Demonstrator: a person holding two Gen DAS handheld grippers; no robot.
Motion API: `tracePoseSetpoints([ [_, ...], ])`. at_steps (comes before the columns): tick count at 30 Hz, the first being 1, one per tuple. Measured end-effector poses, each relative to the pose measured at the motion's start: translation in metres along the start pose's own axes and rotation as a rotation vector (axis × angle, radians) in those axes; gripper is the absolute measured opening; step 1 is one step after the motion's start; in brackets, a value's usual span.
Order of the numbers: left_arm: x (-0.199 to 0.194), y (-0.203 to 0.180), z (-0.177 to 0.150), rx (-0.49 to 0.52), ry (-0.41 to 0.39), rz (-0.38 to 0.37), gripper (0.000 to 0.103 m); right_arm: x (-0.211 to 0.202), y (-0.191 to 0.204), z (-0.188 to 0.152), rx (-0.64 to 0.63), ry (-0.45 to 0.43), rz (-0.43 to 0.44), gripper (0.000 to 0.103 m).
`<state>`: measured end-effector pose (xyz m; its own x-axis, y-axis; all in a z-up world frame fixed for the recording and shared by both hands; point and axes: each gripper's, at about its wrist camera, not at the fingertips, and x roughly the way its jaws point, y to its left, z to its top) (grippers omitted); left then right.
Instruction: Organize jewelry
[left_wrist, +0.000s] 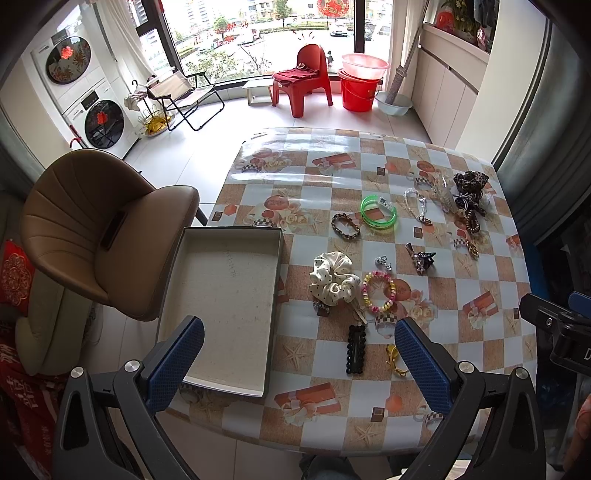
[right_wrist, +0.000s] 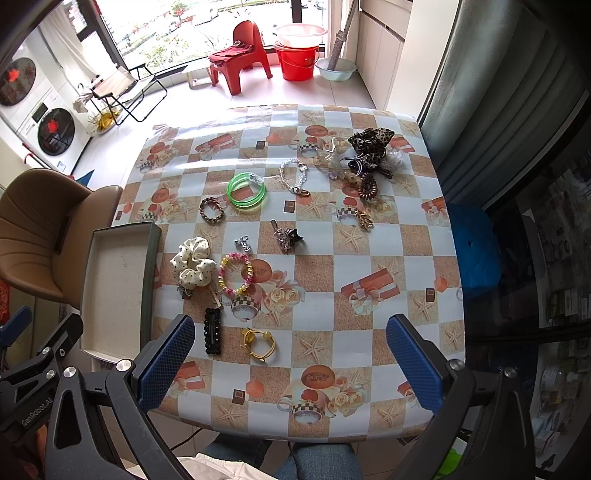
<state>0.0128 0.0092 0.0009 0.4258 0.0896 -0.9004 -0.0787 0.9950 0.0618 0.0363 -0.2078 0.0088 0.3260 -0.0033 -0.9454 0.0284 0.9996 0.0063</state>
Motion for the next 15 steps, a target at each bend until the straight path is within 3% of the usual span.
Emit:
tracePoseSetpoints([
  [15,0.0001,-0.0009,0.0002,0.000,0.001,0.002,0.103,-0.0001,-0.0006,-0.0004,0.000,-0.002,0.000,0.103],
])
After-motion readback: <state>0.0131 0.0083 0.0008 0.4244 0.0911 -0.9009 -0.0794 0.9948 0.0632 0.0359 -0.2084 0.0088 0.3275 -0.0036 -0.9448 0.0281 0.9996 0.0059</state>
